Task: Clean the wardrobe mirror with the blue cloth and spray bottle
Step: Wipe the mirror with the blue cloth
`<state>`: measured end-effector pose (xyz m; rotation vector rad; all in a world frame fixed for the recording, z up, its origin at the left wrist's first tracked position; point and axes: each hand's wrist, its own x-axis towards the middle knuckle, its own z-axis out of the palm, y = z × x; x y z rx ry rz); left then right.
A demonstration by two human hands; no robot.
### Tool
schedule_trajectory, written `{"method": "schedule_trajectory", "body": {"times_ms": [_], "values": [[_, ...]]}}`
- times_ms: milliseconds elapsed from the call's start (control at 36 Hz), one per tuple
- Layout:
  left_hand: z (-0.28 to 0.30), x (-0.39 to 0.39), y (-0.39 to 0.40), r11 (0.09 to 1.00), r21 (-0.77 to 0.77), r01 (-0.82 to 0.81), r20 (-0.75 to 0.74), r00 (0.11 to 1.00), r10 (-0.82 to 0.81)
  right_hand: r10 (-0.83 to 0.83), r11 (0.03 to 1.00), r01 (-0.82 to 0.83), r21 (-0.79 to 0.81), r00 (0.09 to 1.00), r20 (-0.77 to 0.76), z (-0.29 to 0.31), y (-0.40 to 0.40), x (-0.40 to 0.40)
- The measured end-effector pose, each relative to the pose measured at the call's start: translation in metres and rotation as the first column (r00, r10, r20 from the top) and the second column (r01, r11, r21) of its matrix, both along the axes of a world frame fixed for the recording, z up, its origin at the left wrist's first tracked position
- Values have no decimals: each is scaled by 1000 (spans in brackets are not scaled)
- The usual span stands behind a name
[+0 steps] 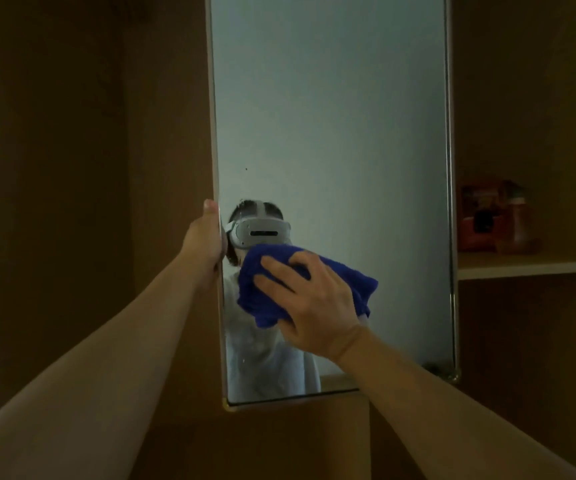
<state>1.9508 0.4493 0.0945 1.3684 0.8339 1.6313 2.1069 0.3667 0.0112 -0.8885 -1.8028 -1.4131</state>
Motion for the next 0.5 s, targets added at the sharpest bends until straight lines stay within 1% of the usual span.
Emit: {"method": "schedule_trajectory", "body": {"times_ms": [56,111,167,222,250,306,361,389,444,500], "values": [[1,-1,-3,999,-24,44,51,998,-43,12,1000,-10,-20,997,78,-12,-4,0],[3,-2,-6,998,-33,47,22,999,-46,21,997,-10,-77,989,143,-21,-7,1],[4,-3,-9,999,-29,26,-34,999,-27,58,988,-38,-152,990,132,-19,-11,2],[4,-5,-10,1000,3,24,-81,996,-23,122,976,-113,-188,992,39,-2,-16,-1],[3,-6,-12,1000,22,22,-99,995,-19,159,971,-161,-176,987,-24,10,-20,-3],[2,-6,-17,997,67,41,-117,993,-33,220,970,-233,-71,963,-154,41,-29,-11],[3,-4,-16,996,76,43,-102,994,-35,216,976,-212,42,949,-230,74,-35,-21],[3,-4,-18,998,59,21,-91,996,-15,199,980,-188,68,946,-255,90,-35,-26],[4,-3,-21,998,47,-32,-117,992,37,134,991,-121,61,943,-303,117,-31,-37],[4,-2,-21,998,26,-57,-165,984,60,49,999,-44,21,935,-352,138,-22,-46]]}}
